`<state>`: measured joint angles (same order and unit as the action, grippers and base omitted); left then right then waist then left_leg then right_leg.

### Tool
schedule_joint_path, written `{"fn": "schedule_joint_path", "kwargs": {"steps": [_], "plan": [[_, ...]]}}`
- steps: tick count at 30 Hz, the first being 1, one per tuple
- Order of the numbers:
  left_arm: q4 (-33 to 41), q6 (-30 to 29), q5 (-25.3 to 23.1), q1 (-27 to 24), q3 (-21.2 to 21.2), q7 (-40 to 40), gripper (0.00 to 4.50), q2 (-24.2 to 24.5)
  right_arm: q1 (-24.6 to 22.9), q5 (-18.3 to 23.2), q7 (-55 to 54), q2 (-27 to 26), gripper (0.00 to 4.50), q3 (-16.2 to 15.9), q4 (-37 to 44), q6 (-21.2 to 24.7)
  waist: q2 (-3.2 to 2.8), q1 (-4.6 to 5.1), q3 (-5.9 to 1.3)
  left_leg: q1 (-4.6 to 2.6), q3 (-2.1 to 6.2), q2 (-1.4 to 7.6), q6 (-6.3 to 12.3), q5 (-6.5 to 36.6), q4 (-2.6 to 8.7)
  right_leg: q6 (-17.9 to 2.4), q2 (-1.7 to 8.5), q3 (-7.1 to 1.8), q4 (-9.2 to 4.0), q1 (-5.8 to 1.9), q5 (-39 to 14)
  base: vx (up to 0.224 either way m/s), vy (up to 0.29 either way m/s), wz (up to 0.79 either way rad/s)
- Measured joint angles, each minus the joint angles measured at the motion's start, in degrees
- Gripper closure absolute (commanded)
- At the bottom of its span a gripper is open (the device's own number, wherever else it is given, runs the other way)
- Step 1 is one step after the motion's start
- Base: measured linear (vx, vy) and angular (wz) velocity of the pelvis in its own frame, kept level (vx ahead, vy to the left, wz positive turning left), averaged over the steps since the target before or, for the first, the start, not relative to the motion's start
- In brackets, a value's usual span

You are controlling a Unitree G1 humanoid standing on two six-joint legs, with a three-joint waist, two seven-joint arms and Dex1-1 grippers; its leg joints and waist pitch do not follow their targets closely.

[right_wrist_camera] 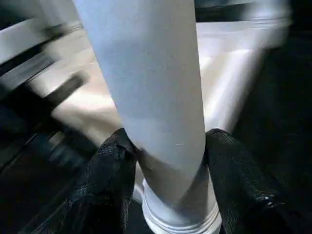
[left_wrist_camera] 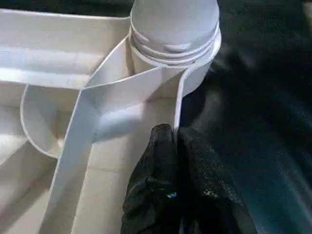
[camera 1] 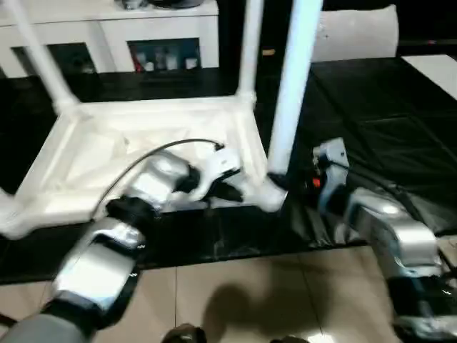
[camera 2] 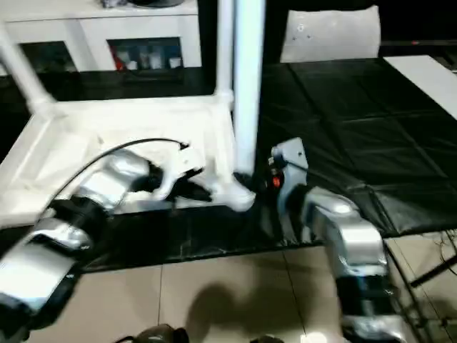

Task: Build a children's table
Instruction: Rotate leg to tighten

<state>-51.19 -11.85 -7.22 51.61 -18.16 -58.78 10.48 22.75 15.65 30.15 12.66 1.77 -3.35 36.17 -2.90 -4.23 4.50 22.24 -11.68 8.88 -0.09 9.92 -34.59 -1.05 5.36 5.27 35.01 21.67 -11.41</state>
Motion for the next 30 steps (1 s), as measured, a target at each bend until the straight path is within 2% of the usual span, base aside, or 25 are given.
{"fn": "schedule_joint_path", "kwargs": {"steps": [4,5,6,7,10,11,13,16,18,22,24,26,30], "plan": [[-1.22,-2.23,-0.39,1.04,1.69,6.51,4.5,-3.02,2.45,-2.88,-9.44,-4.61,2.6,1.1,-1.86,-0.56,0.01,0.95,0.0,0.04,0.0,-0.01,0.0,0.02,0.14,-0.01,-0.01,0.02,0.0,0.1,0.07,0.0,0.0,0.0],[-1.27,-2.7,-0.33,1.11,2.2,7.41,4.5,-3.51,2.6,-3.17,-10.99,-5.41,2.25,1.19,-2.11,-1.23,0.0,1.01,-0.01,0.03,0.0,-0.01,0.0,0.03,0.22,0.0,-0.02,0.04,0.01,0.13,0.08,0.0,0.0,0.0],[-1.28,-3.01,-0.29,1.17,2.44,8.16,4.5,-3.82,2.68,-3.57,-11.9,-5.97,2.25,1.28,-2.38,-1.88,0.0,0.99,-0.01,0.04,0.0,-0.01,0.0,0.03,0.28,0.0,-0.02,0.07,0.01,0.16,0.08,0.0,0.0,0.0],[-1.27,-3.06,-0.28,1.18,2.62,8.73,4.5,-4.02,2.79,-3.78,-12.9,-6.65,1.91,1.51,-2.62,-2.42,0.0,0.99,-0.01,0.04,0.0,-0.01,0.0,0.03,0.35,0.0,-0.02,0.09,0.01,0.19,0.08,0.0,0.0,0.0],[-1.27,-2.98,-0.22,1.32,2.71,9.57,4.5,-4.31,3.1,-4.1,-14.89,-8.34,1.85,2.01,-4.13,-3.06,-0.07,1.02,-0.03,0.14,0.0,0.0,0.0,0.03,0.43,0.01,-0.05,0.13,-0.02,0.3,0.07,0.0,0.0,0.0],[-1.27,-2.86,-0.15,1.37,2.7,9.44,4.5,-4.27,3.04,-4.1,-14.91,-8.3,1.62,2.05,-4.33,-3.05,-0.09,1.02,-0.03,0.23,0.0,0.0,0.0,0.03,0.43,0.01,-0.05,0.13,-0.04,0.35,0.07,0.0,0.0,0.0],[-1.26,-2.14,-0.17,1.35,2.58,8.81,4.5,-3.95,2.98,-4.03,-14.29,-7.98,1.5,2.01,-4.29,-3.11,-0.09,1.07,-0.03,0.33,0.0,0.0,0.01,0.03,0.43,-0.01,-0.05,0.14,-0.06,0.41,0.08,0.0,0.0,0.0],[-0.45,0.91,-0.26,0.34,2.06,5.4,4.5,-2.14,1.2,-3.68,-10.21,-5.53,1.35,0.79,-3.22,-4.46,-0.44,1.04,0.03,0.39,0.0,0.0,0.1,0.09,0.42,-0.01,-0.04,0.15,-0.12,0.42,0.08,0.0,0.0,0.0],[0.47,2.19,-0.25,-0.3,1.63,2.96,4.5,-1.32,-0.26,-2.99,-7.37,-3.92,1.07,0.4,-2.39,-5.2,-0.54,0.87,0.01,0.45,0.0,0.01,0.12,0.1,0.42,-0.01,-0.04,0.19,-0.1,0.49,0.07,0.0,0.0,0.0],[3.17,8.0,0.3,-2.61,-0.83,-5.23,4.5,2.0,-3.13,-0.86,2.91,2.92,0.8,-0.52,0.4,-7.39,-1.49,0.51,-0.29,0.76,0.02,0.02,0.32,0.21,0.21,-0.01,-0.03,0.23,-0.06,0.65,0.07,0.0,0.0,0.0],[3.81,10.43,0.56,-3.36,-1.97,-8.97,4.5,3.52,-4.08,-0.14,8.08,6.3,0.56,-0.97,1.06,-8.24,-1.69,0.08,-0.42,0.76,0.02,0.07,0.32,0.21,0.1,-0.01,-0.03,0.26,0.03,0.66,0.07,0.0,0.0,0.0],[4.03,12.9,0.61,-3.84,-3.09,-12.61,4.5,4.78,-5.16,1.05,13.66,9.19,0.56,-1.91,1.86,-8.86,-1.89,-0.7,-0.55,0.71,0.03,0.09,0.29,0.2,0.04,0.01,-0.03,0.28,0.09,0.61,0.09,0.0,0.0,0.0],[4.15,16.77,0.59,-4.29,-4.41,-18.23,4.5,6.59,-5.5,4.38,23.14,13.2,0.56,-2.49,3.36,-9.22,-2.08,-1.54,-0.68,0.44,0.03,0.14,0.28,0.19,-0.12,0.03,-0.03,0.25,0.13,0.28,0.11,0.0,0.0,0.0]]}}
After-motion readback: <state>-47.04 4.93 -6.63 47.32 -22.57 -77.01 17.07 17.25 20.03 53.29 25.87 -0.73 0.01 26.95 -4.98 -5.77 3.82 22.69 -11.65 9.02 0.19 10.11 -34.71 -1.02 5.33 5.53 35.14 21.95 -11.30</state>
